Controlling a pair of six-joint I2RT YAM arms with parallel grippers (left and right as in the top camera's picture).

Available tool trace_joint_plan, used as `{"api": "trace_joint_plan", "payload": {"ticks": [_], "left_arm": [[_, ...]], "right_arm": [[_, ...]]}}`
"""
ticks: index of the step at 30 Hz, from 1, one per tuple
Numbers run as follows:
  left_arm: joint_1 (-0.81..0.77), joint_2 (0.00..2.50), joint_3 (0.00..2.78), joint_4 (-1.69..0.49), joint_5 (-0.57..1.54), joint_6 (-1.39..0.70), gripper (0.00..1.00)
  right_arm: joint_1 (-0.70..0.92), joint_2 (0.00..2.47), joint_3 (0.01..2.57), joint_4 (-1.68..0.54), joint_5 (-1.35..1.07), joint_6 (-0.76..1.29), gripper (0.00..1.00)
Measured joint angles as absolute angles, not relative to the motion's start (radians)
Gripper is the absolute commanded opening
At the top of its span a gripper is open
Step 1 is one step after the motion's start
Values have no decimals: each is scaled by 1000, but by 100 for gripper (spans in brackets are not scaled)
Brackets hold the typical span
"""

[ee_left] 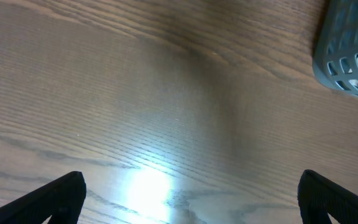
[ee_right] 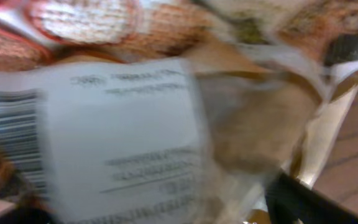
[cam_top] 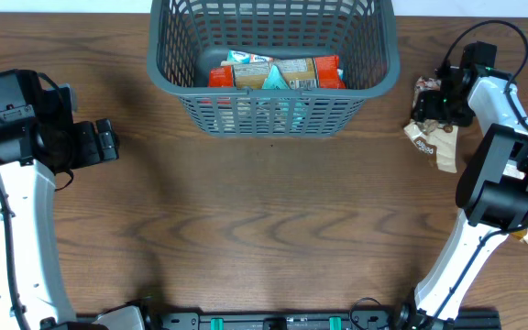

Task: Pack container
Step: 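Grasp the upper brown-and-white snack bag with the right gripper, then carry the snack bag into the basket and release it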

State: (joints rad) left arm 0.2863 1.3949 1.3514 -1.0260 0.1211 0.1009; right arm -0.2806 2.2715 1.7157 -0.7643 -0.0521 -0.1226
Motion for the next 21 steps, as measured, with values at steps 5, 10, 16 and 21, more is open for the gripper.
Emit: {"api": "trace_joint_plan", "payload": {"ticks": [5, 10, 16, 21], "left_arm": [[286, 1388, 1351, -1026, 121, 101, 99], [286, 1385, 1351, -1027, 121, 101, 99], [286, 1384, 1351, -1028, 121, 101, 99], [286, 1384, 1351, -1028, 125, 101, 98]], "right_arm": [[-275, 2270, 1721, -764, -61, -121, 9], [-266, 2252, 1717, -773, -71, -121, 1], [-237, 2106, 1706, -780, -91, -121, 1], [-225, 1841, 1816, -771, -87, -122, 1]]}}
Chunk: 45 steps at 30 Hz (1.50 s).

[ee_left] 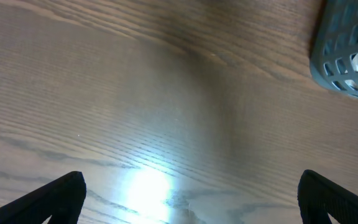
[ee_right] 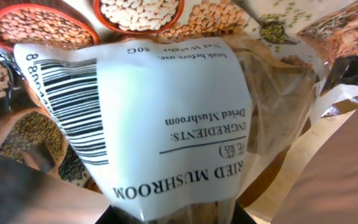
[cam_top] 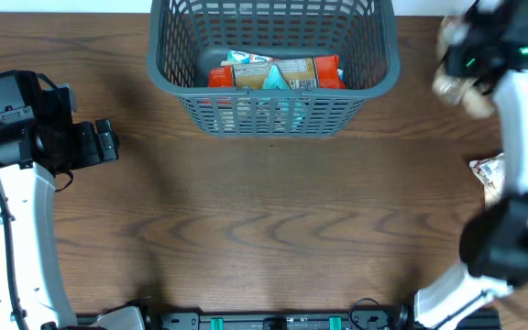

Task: Pack container
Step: 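Carry the snack bag into the basket and release it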

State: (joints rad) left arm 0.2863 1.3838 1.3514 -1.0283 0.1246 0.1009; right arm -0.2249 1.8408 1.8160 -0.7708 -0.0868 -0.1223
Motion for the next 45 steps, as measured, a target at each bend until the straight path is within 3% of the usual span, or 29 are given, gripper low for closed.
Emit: {"api": "trace_joint_plan", "payload": {"ticks": [4, 8, 19, 32, 37, 40, 45], "left_arm": [[286, 1384, 1351, -1028, 125, 101, 99], [286, 1384, 1351, -1028, 124, 101, 99], [286, 1384, 1351, -1020, 124, 101, 99], [286, 1371, 1351, -1021, 124, 101, 99], [286, 1371, 1351, -1025, 125, 101, 99], [286, 1371, 1351, -1026, 125, 101, 99], [286, 1371, 1351, -1030, 125, 101, 99]], "right_arm": [[-195, 1663, 1930, -772, -103, -192, 1], [-62, 1562, 1985, -836, -187, -403, 1], [339, 1741, 1973, -833, -354, -887, 1], [387, 2159, 1970, -850, -371, -950, 2], [387, 2188, 1968, -844, -381, -950, 4], [387, 2188, 1968, -835, -379, -936, 27], [384, 2184, 1968, -794, -369, -873, 55]]}}
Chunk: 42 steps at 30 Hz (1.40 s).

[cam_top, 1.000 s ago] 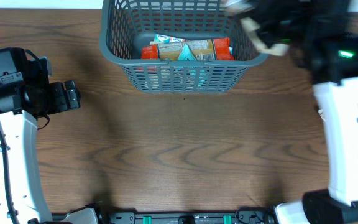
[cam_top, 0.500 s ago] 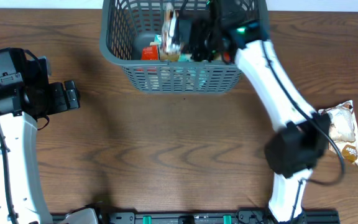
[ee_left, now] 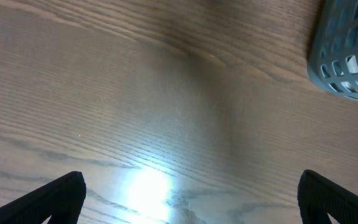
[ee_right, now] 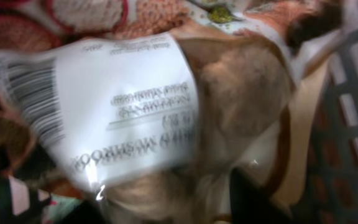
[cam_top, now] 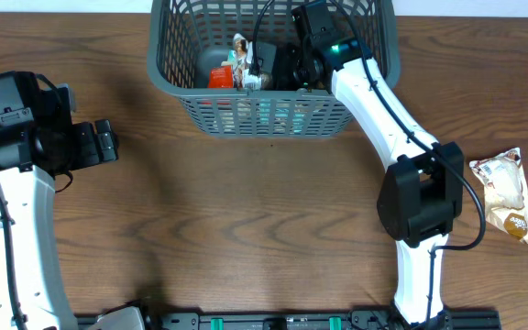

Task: Pack container
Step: 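Carry the snack bag into the basket and release it, then reach the right gripper to the clear rice bag and grasp it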

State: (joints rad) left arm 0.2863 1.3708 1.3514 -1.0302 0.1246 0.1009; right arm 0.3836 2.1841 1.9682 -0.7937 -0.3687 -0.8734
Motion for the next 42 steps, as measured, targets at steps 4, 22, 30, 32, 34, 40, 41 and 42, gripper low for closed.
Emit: {"api": "trace_joint_plan", "payload": {"ticks": [4, 22, 30, 32, 34, 40, 41, 42], "left_arm": [[286, 1370, 1351, -1033, 125, 101, 99], [286, 1370, 1351, -1042, 125, 101, 99], [286, 1365, 1351, -1040, 124, 101, 99], [286, 1364, 1351, -1040, 125, 101, 99], [286, 1363, 1351, -1040, 125, 101, 99], [286, 1363, 1351, -1040, 124, 101, 99], [286, 1363, 1351, -1040, 125, 101, 99], [286, 1363, 1351, -1040, 125, 101, 99]], "right_arm": [[374, 2156, 1996, -774, -366, -814, 75], [38, 1765, 2187, -944, -43, -275, 99], [-271, 1682, 2185, -1319, 76, -120, 99], [-339, 1669, 2185, -1402, 84, -96, 99], [-413, 1662, 2183, -1457, 90, -76, 99], [-583, 1660, 2113, -1465, 81, -84, 99], [-606, 1660, 2093, -1457, 72, -97, 99], [-626, 1660, 2070, -1450, 59, -112, 99]]}}
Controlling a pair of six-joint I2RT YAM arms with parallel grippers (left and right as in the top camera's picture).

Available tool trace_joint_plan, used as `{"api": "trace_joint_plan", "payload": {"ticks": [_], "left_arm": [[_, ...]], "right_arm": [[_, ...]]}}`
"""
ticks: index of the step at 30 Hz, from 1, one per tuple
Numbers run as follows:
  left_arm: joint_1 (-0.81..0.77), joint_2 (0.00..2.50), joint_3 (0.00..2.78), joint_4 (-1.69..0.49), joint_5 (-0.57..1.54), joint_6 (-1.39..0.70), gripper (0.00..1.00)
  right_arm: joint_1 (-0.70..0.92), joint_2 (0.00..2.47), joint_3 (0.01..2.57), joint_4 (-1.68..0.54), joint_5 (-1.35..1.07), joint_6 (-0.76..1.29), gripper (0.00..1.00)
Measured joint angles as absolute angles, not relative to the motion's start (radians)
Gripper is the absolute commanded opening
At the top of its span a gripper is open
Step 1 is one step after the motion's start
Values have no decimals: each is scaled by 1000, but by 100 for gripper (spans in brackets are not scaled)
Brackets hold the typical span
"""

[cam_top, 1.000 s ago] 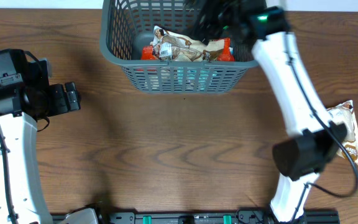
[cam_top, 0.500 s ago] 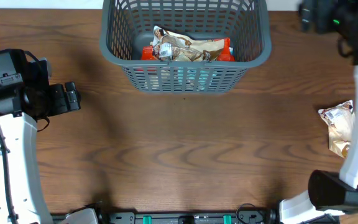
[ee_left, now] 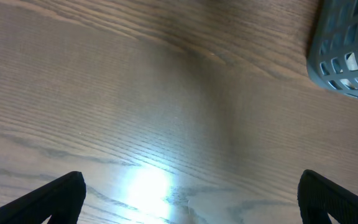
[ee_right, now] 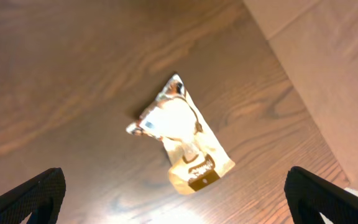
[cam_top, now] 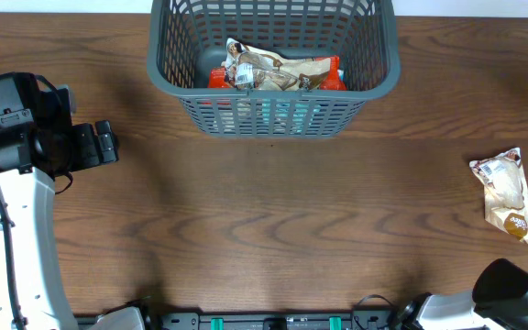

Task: Pack container
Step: 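Reach the right gripper to the clear rice bag and grasp it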

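The grey basket [cam_top: 273, 69] stands at the table's far middle. A dried mushroom packet [cam_top: 278, 66] lies on top of the other packets inside it. One white and tan packet [cam_top: 505, 194] lies flat on the table at the right; in the right wrist view the packet [ee_right: 182, 144] shows from high above. My right gripper [ee_right: 174, 208] hangs open and empty over it, and only a dark bit of that arm shows at the overhead view's edge. My left gripper [cam_top: 106, 143] hovers open over bare wood at the left, the left gripper [ee_left: 191, 193] holding nothing.
The table's right edge [ee_right: 291, 81] runs close to the lone packet, with pale floor beyond. The basket's corner [ee_left: 347, 56] shows at the upper right of the left wrist view. Bare wood [cam_top: 273, 229] lies between the basket and the near edge.
My right gripper was down in the basket, shut on the mushroom packet. That packet now lies in the basket, and the gripper is open high above the packet at the right. Left arm unchanged.
My right gripper was at the packets on the table's right, against the mushroom packet. Then it held that packet lifted near the far right. Then it was in the basket with it. Now the packet rests there, and the gripper is open over the last one.
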State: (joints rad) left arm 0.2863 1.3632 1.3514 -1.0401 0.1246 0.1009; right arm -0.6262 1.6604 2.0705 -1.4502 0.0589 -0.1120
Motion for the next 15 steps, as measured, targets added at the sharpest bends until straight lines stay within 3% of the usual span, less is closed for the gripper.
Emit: {"api": "trace_joint_plan", "payload": {"ticks": [5, 15], "left_arm": [[286, 1363, 1351, -1039, 124, 101, 99], [286, 1363, 1351, -1039, 124, 101, 99]], "right_arm": [[-700, 1663, 1879, -1353, -8, -191, 99], [-725, 1693, 1387, -900, -64, -293, 99]]}}
